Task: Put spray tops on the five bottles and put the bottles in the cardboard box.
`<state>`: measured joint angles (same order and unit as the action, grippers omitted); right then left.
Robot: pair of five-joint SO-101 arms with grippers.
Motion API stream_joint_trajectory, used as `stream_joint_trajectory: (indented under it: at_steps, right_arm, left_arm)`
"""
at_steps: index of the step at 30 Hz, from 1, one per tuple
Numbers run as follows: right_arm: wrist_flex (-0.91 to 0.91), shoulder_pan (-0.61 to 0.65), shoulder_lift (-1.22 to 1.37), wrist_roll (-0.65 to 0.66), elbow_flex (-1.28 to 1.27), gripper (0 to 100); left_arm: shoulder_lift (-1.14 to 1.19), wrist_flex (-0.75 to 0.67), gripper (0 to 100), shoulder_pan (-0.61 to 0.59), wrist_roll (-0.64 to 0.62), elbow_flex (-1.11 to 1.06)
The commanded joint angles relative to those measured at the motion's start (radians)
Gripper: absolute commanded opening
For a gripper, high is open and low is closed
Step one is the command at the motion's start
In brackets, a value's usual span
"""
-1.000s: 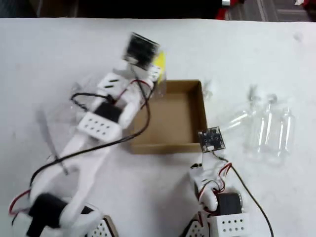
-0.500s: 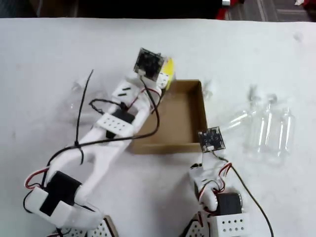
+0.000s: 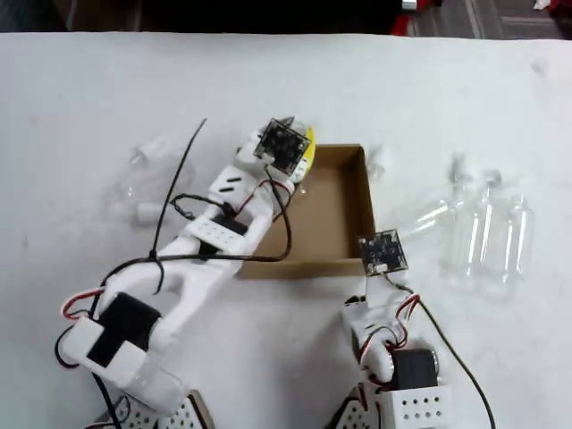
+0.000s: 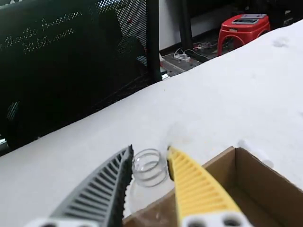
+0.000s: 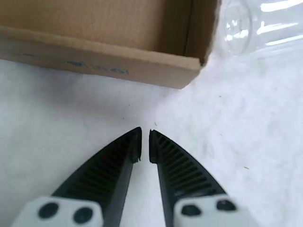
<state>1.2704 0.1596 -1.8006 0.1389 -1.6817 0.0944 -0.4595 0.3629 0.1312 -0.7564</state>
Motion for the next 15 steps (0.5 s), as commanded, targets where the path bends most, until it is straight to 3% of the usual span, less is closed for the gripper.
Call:
stream_joint_trajectory:
  at_steps: [1,15]
  right_arm:
    - [0.002,-0.005,-0.005,0.009,-0.009,1.7]
    - [0.002,-0.005,-0.005,0.009,-0.009,1.7]
  left_arm:
    - [0.018,-0.126,2,0.015,0.006,0.028]
    - [0.081,-0.181,2,0.015,0.014,0.017]
